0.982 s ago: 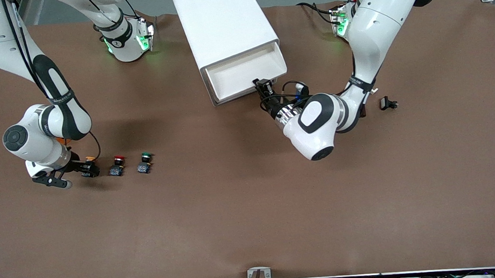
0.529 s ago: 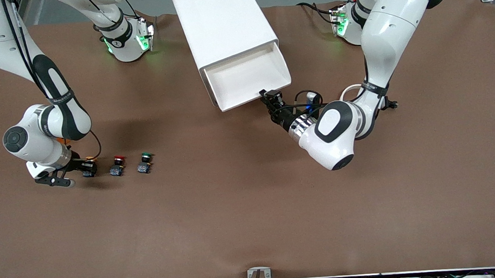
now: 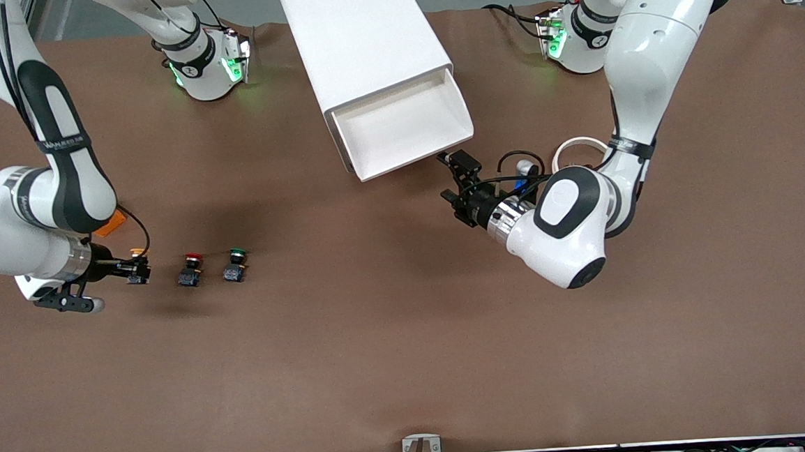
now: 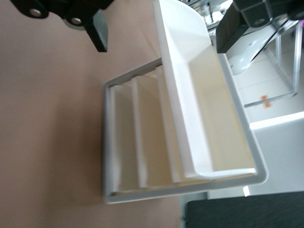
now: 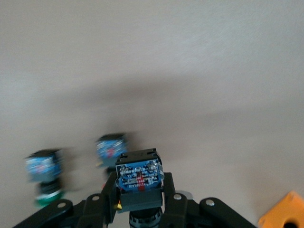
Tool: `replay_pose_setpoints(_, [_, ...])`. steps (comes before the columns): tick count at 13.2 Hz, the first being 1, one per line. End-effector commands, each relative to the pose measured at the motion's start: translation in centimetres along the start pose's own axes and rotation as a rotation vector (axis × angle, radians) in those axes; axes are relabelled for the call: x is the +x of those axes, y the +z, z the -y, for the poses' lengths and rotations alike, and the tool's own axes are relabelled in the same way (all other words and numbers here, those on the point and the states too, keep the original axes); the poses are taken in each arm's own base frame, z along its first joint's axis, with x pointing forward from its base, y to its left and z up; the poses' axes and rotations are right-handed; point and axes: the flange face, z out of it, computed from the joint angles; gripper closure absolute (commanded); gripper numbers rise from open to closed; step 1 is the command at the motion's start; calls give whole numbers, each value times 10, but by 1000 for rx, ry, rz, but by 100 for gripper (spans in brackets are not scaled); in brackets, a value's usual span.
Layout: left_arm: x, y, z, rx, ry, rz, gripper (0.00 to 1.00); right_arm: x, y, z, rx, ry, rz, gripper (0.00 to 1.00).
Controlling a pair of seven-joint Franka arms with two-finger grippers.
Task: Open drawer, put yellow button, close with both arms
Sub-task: 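Carry the button to the drawer while the left gripper withdraws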
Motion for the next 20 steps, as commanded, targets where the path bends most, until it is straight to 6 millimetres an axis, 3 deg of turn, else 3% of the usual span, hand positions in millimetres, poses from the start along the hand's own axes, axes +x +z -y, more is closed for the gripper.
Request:
replay_pose_setpoints(1, [-7, -31, 17, -130, 96, -52, 0, -34, -48, 69, 44, 144, 22, 100])
replay_pose_setpoints(3, [2, -65, 36, -248, 213, -108, 0, -62, -72, 126, 59, 279, 35, 100])
replay_pose_setpoints(5, [10, -97, 69, -382, 343, -219, 0, -87, -91, 185, 53, 394, 37, 100])
replay_pose_setpoints(9, [21, -132, 116, -540, 552, -455, 0, -147, -129, 308, 78, 600, 8, 100])
replay_pose_setpoints(13, [36, -161, 153, -595, 751, -693, 0, -220, -166, 406, 127, 757, 2, 100])
replay_pose_setpoints(16, [53, -183, 180, -546, 936, -884, 0, -272, -167, 456, 135, 840, 5, 100])
replay_pose_setpoints(17, [66, -201, 185, -548, 972, -888, 0, -283, -162, 468, 129, 861, 8, 100])
replay_pose_setpoints(20, [84, -225, 195, -528, 1080, -922, 0, -318, -140, 493, 60, 926, -24, 100])
